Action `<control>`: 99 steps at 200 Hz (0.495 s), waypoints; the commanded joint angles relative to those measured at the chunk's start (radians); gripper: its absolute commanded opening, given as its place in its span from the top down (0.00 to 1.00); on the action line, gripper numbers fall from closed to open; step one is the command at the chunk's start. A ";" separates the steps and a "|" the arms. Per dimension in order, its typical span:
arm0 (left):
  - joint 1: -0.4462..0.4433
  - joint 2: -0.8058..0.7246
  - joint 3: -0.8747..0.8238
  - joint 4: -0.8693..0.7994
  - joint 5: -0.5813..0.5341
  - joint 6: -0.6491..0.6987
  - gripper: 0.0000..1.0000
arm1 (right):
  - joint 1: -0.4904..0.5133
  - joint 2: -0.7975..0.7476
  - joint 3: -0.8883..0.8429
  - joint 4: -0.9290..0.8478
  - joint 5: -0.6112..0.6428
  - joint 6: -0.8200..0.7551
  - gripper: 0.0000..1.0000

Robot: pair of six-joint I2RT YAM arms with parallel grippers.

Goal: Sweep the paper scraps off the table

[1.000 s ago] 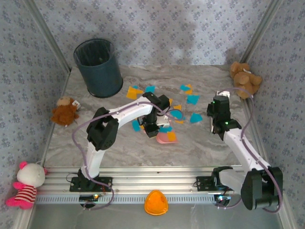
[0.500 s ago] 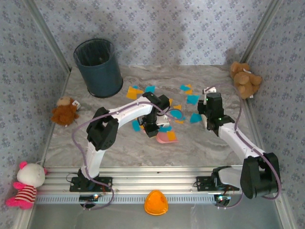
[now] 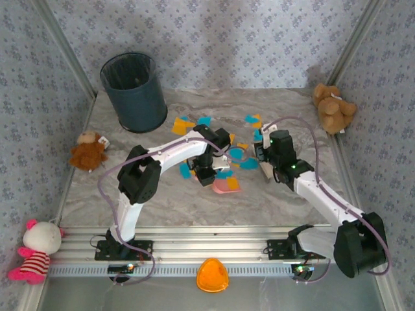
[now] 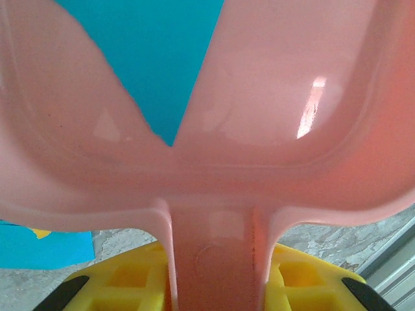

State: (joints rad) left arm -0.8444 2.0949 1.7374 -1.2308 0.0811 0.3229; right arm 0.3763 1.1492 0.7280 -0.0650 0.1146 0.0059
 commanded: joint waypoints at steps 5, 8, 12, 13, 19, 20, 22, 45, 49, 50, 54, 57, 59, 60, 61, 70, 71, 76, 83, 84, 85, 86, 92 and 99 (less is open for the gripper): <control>0.008 0.006 -0.002 -0.032 -0.013 -0.019 1.00 | 0.034 -0.036 -0.015 -0.092 -0.024 -0.001 1.00; 0.007 0.007 -0.002 -0.032 -0.012 -0.019 1.00 | 0.038 -0.039 -0.016 -0.097 -0.025 -0.002 1.00; 0.008 0.007 -0.002 -0.032 -0.011 -0.019 1.00 | 0.041 -0.045 -0.016 -0.100 -0.027 -0.003 1.00; 0.008 0.007 -0.003 -0.031 -0.012 -0.019 1.00 | 0.043 -0.046 -0.016 -0.101 -0.028 -0.003 1.00; 0.007 0.008 -0.003 -0.031 -0.012 -0.020 1.00 | 0.048 -0.052 -0.017 -0.105 -0.034 -0.003 1.00; 0.008 0.008 -0.004 -0.031 -0.012 -0.021 1.00 | 0.049 -0.053 -0.017 -0.106 -0.034 -0.002 1.00; 0.008 0.008 -0.004 -0.030 -0.012 -0.021 1.00 | 0.050 -0.055 -0.018 -0.107 -0.037 -0.002 1.00; 0.008 0.012 -0.002 -0.029 -0.009 -0.021 1.00 | 0.055 -0.072 -0.016 -0.125 -0.089 0.009 1.00; 0.007 0.011 -0.002 -0.030 -0.009 -0.022 1.00 | 0.057 -0.073 -0.012 -0.129 -0.100 0.010 1.00; 0.008 0.011 -0.001 -0.030 -0.009 -0.022 1.00 | 0.057 -0.074 -0.012 -0.131 -0.102 0.011 1.00; 0.008 0.012 -0.001 -0.030 -0.009 -0.022 1.00 | 0.059 -0.076 -0.010 -0.135 -0.112 0.015 1.00; 0.008 0.011 -0.002 -0.030 -0.008 -0.022 1.00 | 0.058 -0.078 -0.007 -0.139 -0.116 0.016 1.00; 0.008 0.011 -0.001 -0.030 -0.009 -0.022 1.00 | 0.060 -0.079 -0.006 -0.140 -0.119 0.018 1.00; 0.008 0.011 -0.002 -0.030 -0.009 -0.022 1.00 | 0.060 -0.080 -0.006 -0.141 -0.121 0.019 1.00; 0.007 0.012 -0.001 -0.030 -0.009 -0.022 1.00 | 0.060 -0.081 -0.005 -0.142 -0.123 0.020 1.00; 0.008 0.012 -0.001 -0.031 -0.009 -0.024 1.00 | 0.064 -0.086 0.002 -0.150 -0.141 0.022 1.00; 0.008 0.012 -0.001 -0.030 -0.009 -0.024 1.00 | 0.064 -0.088 0.003 -0.150 -0.142 0.022 1.00; 0.008 0.011 -0.001 -0.030 -0.009 -0.024 1.00 | 0.067 -0.092 0.008 -0.156 -0.147 0.022 1.00; 0.008 0.011 -0.001 -0.032 -0.010 -0.025 1.00 | 0.070 -0.097 0.015 -0.168 -0.152 0.024 1.00; 0.008 0.011 -0.001 -0.032 -0.010 -0.025 1.00 | 0.071 -0.098 0.018 -0.170 -0.154 0.023 1.00; 0.007 0.011 -0.001 -0.032 -0.010 -0.025 1.00 | 0.070 -0.099 0.019 -0.172 -0.155 0.022 1.00; 0.008 0.011 -0.001 -0.032 -0.010 -0.025 1.00 | 0.070 -0.099 0.021 -0.174 -0.156 0.022 1.00; 0.007 0.011 -0.002 -0.032 -0.011 -0.025 1.00 | 0.073 -0.105 0.030 -0.188 -0.156 0.020 1.00; 0.007 0.011 -0.003 -0.033 -0.012 -0.025 1.00 | 0.073 -0.111 0.042 -0.204 -0.157 0.019 1.00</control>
State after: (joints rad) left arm -0.8444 2.0953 1.7374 -1.2304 0.0811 0.3195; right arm 0.4381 1.0695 0.7235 -0.1844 0.0067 0.0105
